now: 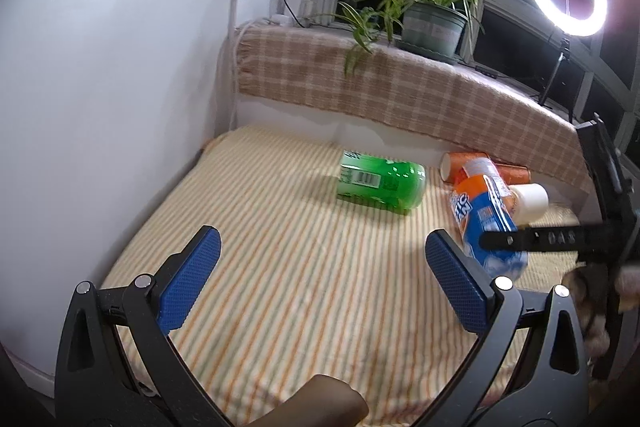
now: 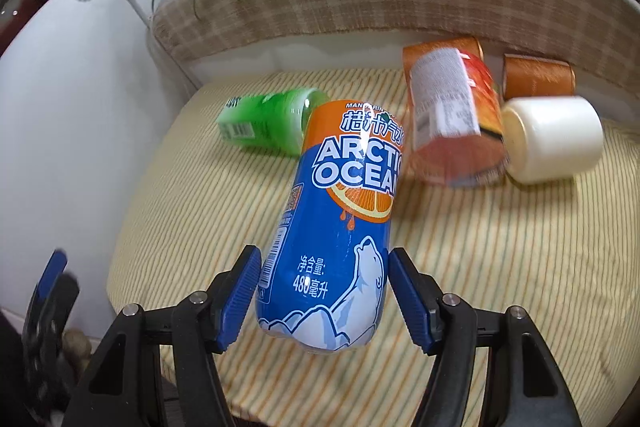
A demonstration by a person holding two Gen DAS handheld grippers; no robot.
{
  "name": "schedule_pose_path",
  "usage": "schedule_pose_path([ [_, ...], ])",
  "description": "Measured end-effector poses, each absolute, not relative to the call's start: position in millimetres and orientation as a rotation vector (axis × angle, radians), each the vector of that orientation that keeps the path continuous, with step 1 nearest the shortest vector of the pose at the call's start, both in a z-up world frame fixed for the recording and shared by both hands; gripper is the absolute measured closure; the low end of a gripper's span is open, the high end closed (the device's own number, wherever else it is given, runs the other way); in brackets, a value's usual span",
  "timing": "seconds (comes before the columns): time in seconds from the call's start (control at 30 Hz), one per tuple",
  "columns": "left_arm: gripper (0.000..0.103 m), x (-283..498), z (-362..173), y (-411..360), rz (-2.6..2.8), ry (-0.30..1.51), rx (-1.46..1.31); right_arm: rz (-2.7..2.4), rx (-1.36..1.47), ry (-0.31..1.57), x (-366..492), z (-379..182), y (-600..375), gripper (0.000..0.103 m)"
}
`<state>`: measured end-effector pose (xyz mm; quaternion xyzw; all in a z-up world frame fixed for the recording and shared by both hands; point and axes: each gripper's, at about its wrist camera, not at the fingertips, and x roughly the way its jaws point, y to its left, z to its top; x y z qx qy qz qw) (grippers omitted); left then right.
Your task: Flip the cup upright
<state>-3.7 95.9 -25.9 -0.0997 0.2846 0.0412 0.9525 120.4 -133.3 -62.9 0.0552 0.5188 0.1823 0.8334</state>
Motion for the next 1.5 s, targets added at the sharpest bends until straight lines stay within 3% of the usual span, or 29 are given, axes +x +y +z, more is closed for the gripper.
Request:
schedule_pose_path([
  [0.67,0.001,37,-45,53,-0.153,0.763,-0.265,0.394,0.145,1.095,72,-93,-159,0.034],
  [0.9,0.008,57,-56,39,-0.241,0.851,-0.307,0.407,0.136,1.079,66,-91,-162,0.032],
  [1.07,0.008,69,-61,29,-0.295,0.902,-0.348,0.410,0.154,1.043,55,-83,-171,0.026],
  [1.33,0.009,91,-67,7,-0.381,0.982,-0.385,0.359,0.188,0.972,34,-67,-205,0.026],
  [1.4,0.016,97,-69,1,-0.400,1.006,-0.387,0.337,0.199,0.963,29,-66,-215,0.026],
  [1.5,0.018,106,-74,-6,-0.430,1.052,-0.406,0.298,0.217,0.954,21,-67,-228,0.026],
])
